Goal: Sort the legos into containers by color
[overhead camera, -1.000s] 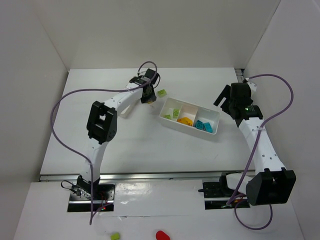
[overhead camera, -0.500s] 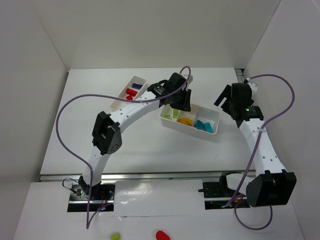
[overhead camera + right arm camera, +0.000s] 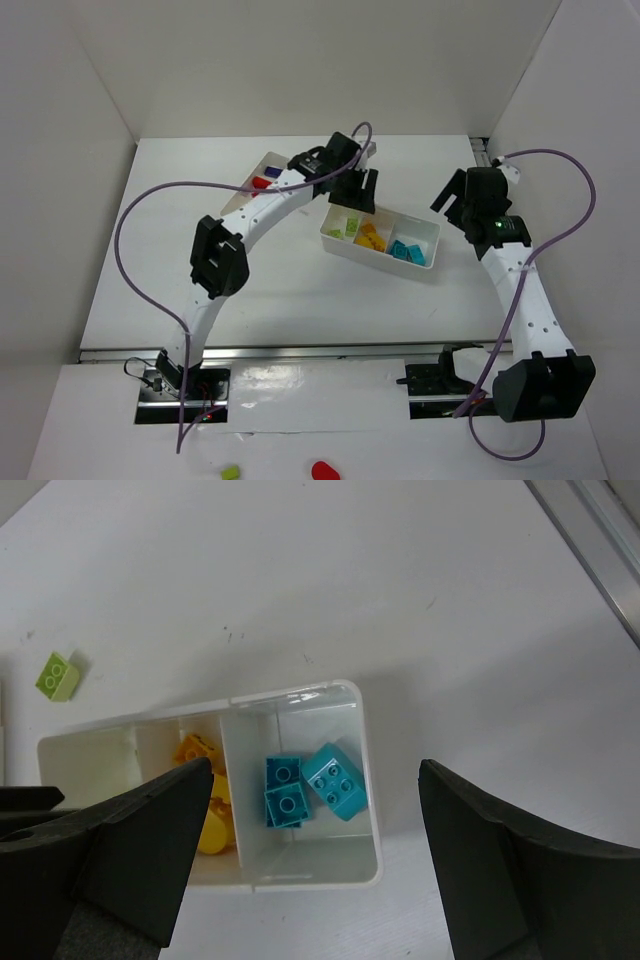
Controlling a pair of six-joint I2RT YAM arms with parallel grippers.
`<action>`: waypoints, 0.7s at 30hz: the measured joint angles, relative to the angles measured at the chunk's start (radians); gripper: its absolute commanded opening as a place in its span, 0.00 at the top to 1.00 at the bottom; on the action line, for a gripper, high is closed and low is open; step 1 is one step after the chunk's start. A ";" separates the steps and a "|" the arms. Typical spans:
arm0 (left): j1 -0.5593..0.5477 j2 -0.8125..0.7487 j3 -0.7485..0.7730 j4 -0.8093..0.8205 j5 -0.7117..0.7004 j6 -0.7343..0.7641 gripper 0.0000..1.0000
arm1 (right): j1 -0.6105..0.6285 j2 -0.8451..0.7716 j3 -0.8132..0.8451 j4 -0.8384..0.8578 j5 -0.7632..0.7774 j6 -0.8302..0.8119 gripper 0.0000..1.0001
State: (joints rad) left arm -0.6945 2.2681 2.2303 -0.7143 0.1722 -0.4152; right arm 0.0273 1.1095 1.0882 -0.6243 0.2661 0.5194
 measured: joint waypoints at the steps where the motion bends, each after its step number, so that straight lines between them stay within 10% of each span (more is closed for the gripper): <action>1: 0.019 -0.003 0.000 0.000 -0.005 0.002 0.33 | 0.000 0.003 0.000 0.000 -0.002 0.000 0.09; 9: 0.228 0.029 0.072 0.006 -0.076 0.024 0.01 | 0.000 0.040 0.000 0.002 -0.011 0.000 0.09; 21: 0.212 0.299 0.186 0.175 -0.203 0.146 0.00 | 0.004 0.161 0.051 0.002 -0.011 -0.001 0.09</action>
State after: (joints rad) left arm -0.4828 2.5675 2.4161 -0.5392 -0.0307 -0.2695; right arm 0.0315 1.2709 1.1397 -0.6220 0.2554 0.5186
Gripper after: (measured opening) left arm 1.000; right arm 0.907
